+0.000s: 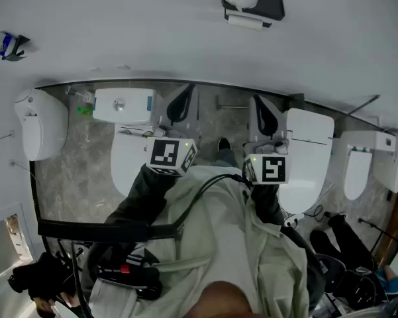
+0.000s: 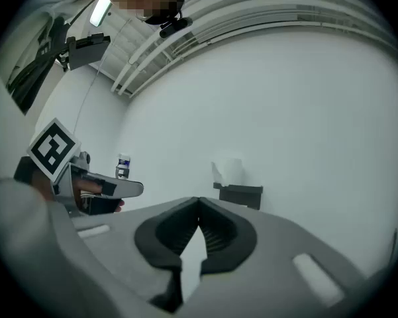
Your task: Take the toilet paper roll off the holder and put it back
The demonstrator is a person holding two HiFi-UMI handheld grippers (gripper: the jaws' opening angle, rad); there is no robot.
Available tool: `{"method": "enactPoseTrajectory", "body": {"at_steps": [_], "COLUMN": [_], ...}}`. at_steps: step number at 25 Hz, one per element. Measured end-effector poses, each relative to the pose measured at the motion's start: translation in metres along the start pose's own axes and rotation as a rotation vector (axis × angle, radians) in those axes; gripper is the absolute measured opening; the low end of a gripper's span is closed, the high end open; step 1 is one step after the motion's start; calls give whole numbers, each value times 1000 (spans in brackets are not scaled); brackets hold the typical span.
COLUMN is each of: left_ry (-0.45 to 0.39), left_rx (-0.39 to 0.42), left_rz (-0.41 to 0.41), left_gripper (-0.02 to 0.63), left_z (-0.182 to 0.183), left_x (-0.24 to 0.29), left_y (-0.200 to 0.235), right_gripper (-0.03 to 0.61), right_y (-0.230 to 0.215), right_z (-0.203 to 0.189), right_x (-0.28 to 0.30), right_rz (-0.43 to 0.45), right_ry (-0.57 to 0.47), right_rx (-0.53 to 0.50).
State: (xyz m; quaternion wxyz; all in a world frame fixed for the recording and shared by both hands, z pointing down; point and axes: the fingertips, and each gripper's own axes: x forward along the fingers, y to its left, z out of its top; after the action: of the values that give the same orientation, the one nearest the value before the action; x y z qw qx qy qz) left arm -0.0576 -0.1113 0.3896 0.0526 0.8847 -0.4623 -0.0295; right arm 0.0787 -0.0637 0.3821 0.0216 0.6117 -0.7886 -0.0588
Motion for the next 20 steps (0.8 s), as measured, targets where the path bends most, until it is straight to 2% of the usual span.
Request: {"method": "enactPoseTrajectory", "body": {"at_steps": [9, 16, 20], "left_ry": [-4, -134, -144], "left_rx": [17, 28, 42], "left_rz": [-5, -20, -48], "left_gripper": [8, 8, 8], "left_z": [4, 36, 43], "left_x": [-11, -1, 24], "left_y": [5, 8, 7], "right_gripper": [0, 0, 0], "right_y": [12, 13, 4], "right_z": [4, 1, -2], "right_x": [-4, -9, -13], "right_rz": [-10, -19, -31], "right_ry": [-20, -3, 3], "right_rx": [16, 6, 4]}}
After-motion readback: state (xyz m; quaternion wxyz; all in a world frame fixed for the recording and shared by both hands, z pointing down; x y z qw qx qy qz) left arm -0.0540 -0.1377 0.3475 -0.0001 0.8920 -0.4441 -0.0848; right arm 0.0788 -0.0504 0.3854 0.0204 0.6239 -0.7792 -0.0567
